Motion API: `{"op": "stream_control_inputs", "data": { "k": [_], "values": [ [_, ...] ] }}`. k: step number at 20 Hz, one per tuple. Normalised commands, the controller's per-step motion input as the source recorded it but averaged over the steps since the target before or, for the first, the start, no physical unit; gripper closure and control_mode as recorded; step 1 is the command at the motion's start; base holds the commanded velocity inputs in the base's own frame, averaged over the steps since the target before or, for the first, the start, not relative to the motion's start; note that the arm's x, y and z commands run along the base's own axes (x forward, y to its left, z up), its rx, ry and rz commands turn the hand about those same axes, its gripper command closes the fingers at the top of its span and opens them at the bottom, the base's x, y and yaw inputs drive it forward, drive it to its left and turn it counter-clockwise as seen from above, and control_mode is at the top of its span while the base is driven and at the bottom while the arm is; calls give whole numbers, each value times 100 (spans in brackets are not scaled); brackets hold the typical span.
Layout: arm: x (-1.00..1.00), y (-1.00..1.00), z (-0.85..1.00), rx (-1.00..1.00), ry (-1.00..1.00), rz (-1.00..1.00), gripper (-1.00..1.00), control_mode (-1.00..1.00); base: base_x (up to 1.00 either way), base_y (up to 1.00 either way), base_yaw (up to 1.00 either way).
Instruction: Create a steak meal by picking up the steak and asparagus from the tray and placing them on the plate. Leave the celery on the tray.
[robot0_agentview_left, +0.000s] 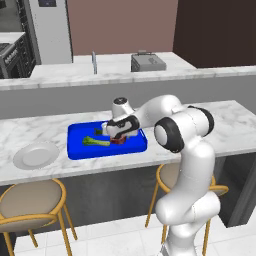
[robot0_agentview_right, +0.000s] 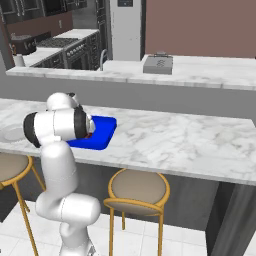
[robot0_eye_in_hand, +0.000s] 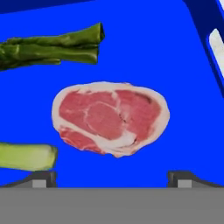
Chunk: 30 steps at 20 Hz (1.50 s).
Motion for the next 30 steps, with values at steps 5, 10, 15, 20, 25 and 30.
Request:
{"op": "stream_control_inputs", "data": {
  "k": [5, 10, 15, 20, 25, 30],
  "values": [
    [21, 7, -22, 0, 0, 0, -100, -100, 0, 0, 0],
    [23, 5, -17, 0, 0, 0, -100, -100, 0, 0, 0],
    [27, 2, -12, 0, 0, 0, -100, -100, 0, 0, 0],
    [26, 0, -12, 0, 0, 0, -100, -100, 0, 0, 0],
    [16, 0, -16, 0, -1, 0, 100, -100, 0, 0, 0],
    [0, -2, -3, 0, -2, 0, 100, -100, 0, 0, 0]
  ]
}}
